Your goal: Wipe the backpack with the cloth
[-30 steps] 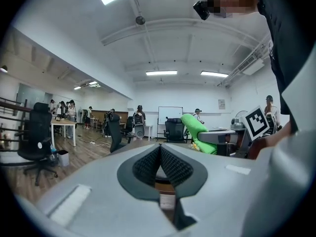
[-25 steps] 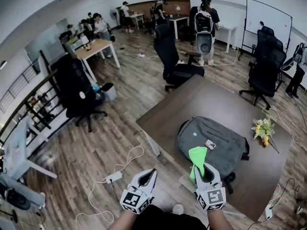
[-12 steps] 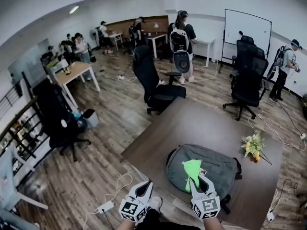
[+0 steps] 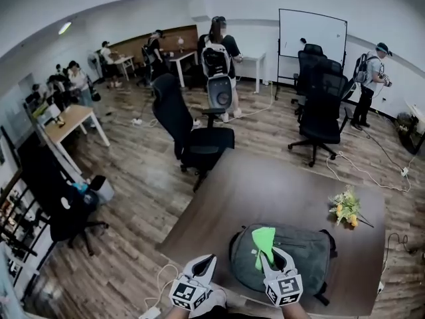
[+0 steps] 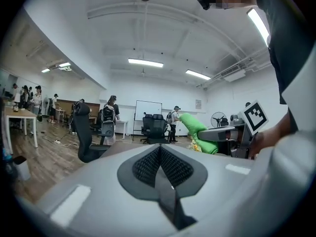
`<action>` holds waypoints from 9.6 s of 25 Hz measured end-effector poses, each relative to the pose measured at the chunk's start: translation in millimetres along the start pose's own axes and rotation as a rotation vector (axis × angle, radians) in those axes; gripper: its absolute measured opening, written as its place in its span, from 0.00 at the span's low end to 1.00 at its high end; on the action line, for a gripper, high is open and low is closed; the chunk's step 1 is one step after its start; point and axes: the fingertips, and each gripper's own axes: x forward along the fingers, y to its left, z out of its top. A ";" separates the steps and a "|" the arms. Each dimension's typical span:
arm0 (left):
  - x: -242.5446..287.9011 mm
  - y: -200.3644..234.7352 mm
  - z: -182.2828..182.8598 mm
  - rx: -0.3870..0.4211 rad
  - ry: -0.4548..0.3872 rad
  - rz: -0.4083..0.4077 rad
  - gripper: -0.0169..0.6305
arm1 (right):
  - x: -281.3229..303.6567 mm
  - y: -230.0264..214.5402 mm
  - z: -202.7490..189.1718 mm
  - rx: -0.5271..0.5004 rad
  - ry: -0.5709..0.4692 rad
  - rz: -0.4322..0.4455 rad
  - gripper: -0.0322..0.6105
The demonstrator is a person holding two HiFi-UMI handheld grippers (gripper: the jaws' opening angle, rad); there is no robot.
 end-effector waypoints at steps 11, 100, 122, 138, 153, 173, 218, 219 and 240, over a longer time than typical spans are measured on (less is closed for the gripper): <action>77.0 47.2 -14.4 -0.031 0.067 -0.174 0.05 | 59.1 -39.5 -42.6 0.062 0.089 -0.183 0.20; 157.1 -9.8 -115.7 -0.050 0.313 -0.327 0.05 | -69.3 -272.7 -142.4 -0.067 0.721 -0.822 0.20; 129.0 40.0 -131.7 -0.052 0.400 -0.203 0.05 | 75.1 -62.3 -157.1 0.272 0.491 -0.344 0.20; 118.6 48.2 -131.0 -0.057 0.405 -0.192 0.05 | 108.2 -9.6 -196.0 0.303 0.611 -0.272 0.20; 135.1 26.9 -140.2 -0.057 0.407 -0.251 0.06 | 43.3 -58.0 -215.6 0.160 0.739 -0.412 0.20; 151.3 -30.7 -133.3 -0.040 0.388 -0.349 0.05 | -67.3 -152.5 -208.7 0.059 0.841 -0.676 0.20; 128.8 -25.1 -132.1 0.034 0.382 -0.335 0.05 | -85.0 -156.4 -124.2 0.256 0.528 -0.696 0.20; 127.3 -23.4 -134.0 0.033 0.386 -0.334 0.05 | -80.1 -151.2 -126.6 0.267 0.534 -0.684 0.20; 100.9 33.6 -155.6 -0.023 0.423 -0.238 0.05 | 67.8 26.6 -181.0 0.225 0.668 -0.215 0.20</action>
